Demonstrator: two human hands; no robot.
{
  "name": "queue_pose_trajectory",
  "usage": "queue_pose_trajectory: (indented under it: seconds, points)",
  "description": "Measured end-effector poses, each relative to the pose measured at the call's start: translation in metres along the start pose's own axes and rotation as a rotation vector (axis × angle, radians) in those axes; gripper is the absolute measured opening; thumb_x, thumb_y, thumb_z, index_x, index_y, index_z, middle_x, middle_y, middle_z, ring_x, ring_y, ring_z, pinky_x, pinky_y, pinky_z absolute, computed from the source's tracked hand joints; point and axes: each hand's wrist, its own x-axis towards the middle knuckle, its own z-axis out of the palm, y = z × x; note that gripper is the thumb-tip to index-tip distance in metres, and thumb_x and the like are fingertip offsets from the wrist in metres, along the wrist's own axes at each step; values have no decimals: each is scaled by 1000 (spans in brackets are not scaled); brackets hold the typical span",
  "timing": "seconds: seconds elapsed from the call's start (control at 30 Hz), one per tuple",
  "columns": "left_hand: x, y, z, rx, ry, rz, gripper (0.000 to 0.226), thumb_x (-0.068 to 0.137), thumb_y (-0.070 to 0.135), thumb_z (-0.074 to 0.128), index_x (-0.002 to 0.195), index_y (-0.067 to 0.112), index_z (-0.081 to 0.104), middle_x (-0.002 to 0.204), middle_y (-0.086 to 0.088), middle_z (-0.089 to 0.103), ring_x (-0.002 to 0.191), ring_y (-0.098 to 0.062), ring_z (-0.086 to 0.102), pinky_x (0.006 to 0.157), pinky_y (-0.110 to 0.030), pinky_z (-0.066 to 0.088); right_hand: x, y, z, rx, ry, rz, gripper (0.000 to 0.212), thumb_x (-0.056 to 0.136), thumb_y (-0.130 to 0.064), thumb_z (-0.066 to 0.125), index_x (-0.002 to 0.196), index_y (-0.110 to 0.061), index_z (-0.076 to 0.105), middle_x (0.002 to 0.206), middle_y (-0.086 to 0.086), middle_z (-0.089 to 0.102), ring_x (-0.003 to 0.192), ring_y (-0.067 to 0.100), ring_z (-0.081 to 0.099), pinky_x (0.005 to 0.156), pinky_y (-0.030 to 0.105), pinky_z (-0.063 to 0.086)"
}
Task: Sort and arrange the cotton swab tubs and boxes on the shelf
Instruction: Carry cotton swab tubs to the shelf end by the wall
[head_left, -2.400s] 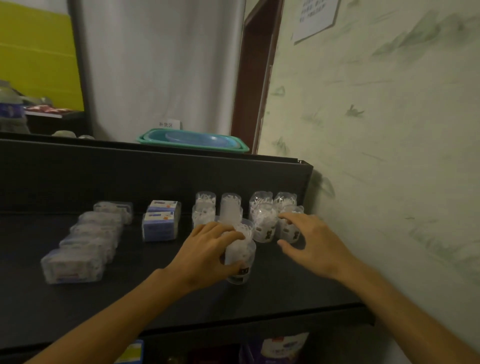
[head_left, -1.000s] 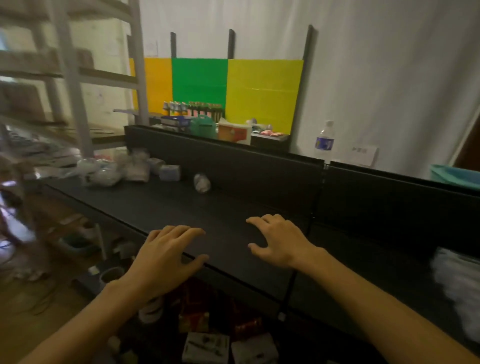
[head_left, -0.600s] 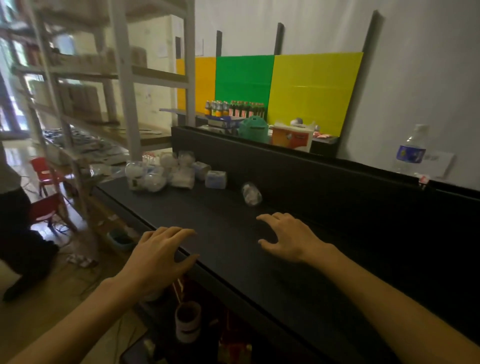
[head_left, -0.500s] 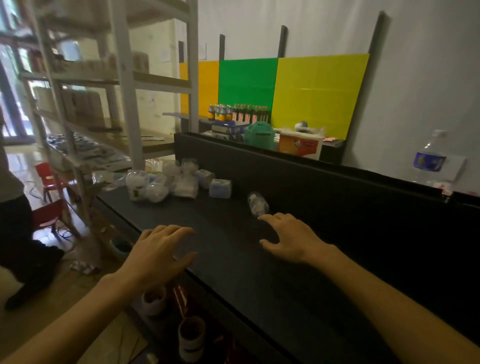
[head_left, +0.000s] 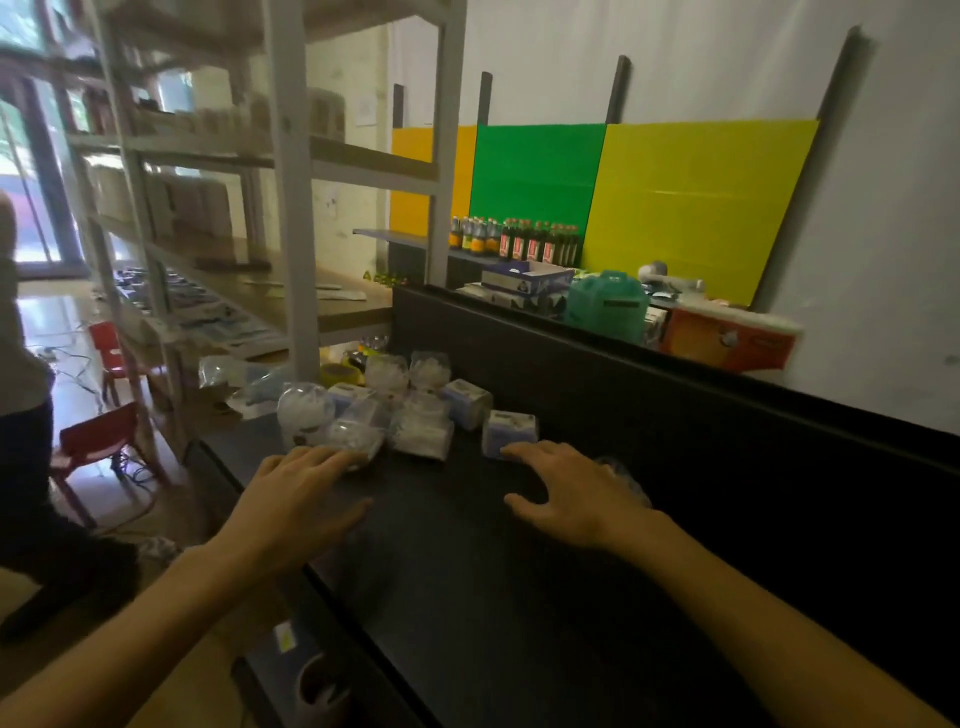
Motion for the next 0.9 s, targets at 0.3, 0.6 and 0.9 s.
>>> queue_pose_trajectory:
  seconds: [0.3,0.6,0.9]
  points:
    - [74,-95,-21,-65,62,140,55,84,50,59,134,33,42,143,4,41,132,-19,34,108,-42,28,89,-56,21,-5,36,67,63,87,-45,60,143,-31,34,143,1,44,125,17,46,103,36,42]
    - [113,-160,-24,-110,-11,202,53,86,47,57,135,34,39,142,3,39,131,-19,35,107,-41,32,134,-127,49,-55,9,-22,69,85,-47,63,144,-33,29,145,-1,39,130,19,39,103,40,41]
    - [123,-180,-2,-280,-51,344,59,82,47,63,133,30,40,137,3,44,123,-15,43,97,-31,40,149,-152,79,-258,12,97,83,80,-52,67,145,-38,18,142,11,30,129,30,35,101,44,37]
